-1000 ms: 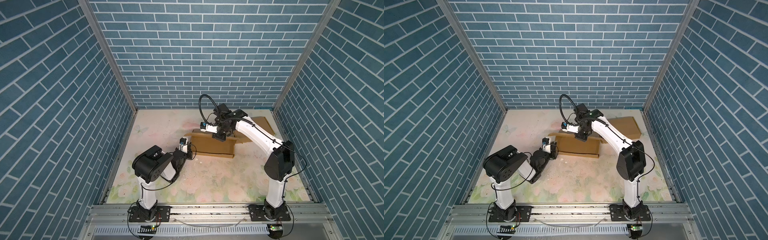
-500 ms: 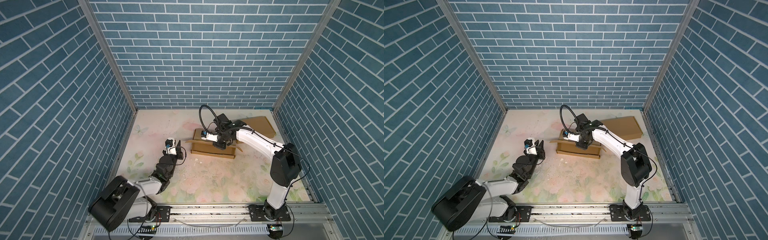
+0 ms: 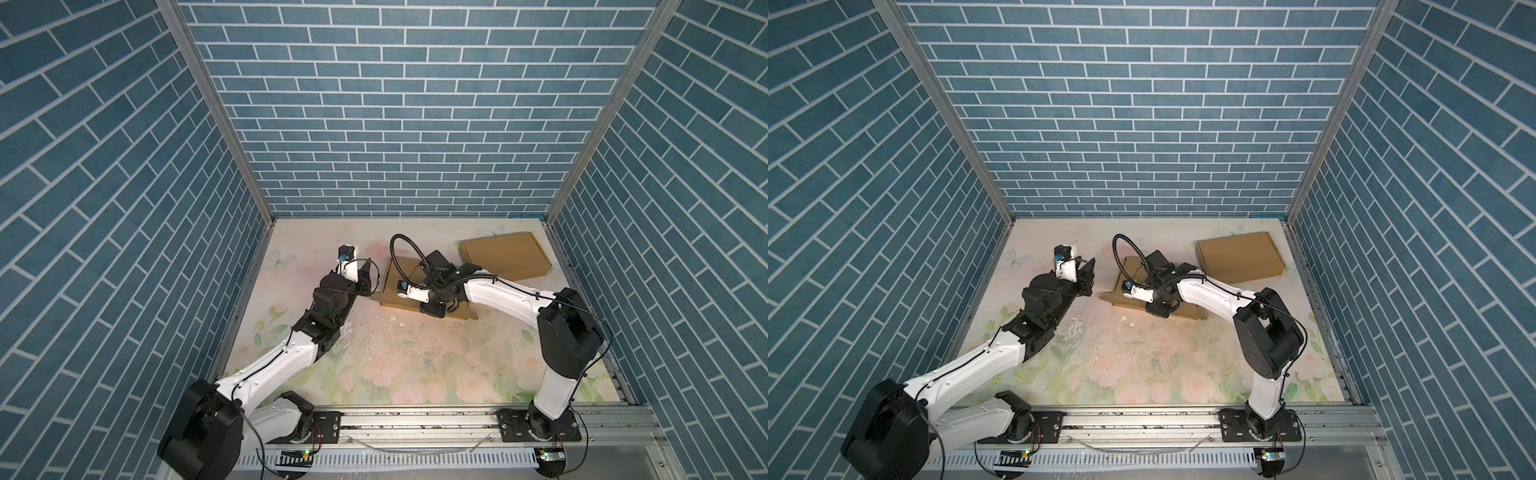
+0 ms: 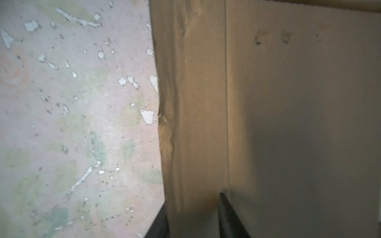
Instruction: Fold the paper box
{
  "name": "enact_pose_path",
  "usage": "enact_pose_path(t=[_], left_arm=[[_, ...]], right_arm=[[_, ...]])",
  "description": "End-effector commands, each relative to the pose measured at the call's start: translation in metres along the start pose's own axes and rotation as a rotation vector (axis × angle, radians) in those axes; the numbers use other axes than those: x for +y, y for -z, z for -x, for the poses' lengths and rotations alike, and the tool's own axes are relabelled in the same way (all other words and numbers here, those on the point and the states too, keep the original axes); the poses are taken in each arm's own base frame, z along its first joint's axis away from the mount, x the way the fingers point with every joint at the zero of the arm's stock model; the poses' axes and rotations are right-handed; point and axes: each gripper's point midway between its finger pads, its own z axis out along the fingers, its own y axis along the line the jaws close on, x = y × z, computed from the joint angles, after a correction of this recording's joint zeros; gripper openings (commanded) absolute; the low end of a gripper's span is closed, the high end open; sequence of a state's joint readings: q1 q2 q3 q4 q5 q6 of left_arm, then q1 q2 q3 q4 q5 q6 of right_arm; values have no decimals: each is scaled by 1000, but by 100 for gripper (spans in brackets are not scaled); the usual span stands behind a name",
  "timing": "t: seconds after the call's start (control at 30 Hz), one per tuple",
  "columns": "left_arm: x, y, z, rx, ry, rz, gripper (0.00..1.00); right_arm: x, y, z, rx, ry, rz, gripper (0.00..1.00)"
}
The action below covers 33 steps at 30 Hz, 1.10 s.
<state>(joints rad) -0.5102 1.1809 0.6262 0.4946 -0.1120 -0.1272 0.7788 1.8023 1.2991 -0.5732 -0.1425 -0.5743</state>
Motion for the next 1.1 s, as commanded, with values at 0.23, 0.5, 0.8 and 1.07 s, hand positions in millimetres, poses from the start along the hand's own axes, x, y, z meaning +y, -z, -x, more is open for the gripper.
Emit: enact_pose_path(t=[0.23, 0.5, 0.8, 1.07], left_arm=[[-47, -59, -55, 259, 364, -404, 23], [-68, -72, -121, 423, 444, -455, 17], [-46, -64, -179, 583, 358, -308, 16], [-48, -65, -169, 592, 315, -293, 19]], right_arm=[[13, 21, 12, -210, -362, 177, 59], [-38, 33, 2, -380, -858, 188, 55], [-32, -9, -28, -263, -1151, 250, 48], [-56, 24, -41, -218, -1131, 30, 50]])
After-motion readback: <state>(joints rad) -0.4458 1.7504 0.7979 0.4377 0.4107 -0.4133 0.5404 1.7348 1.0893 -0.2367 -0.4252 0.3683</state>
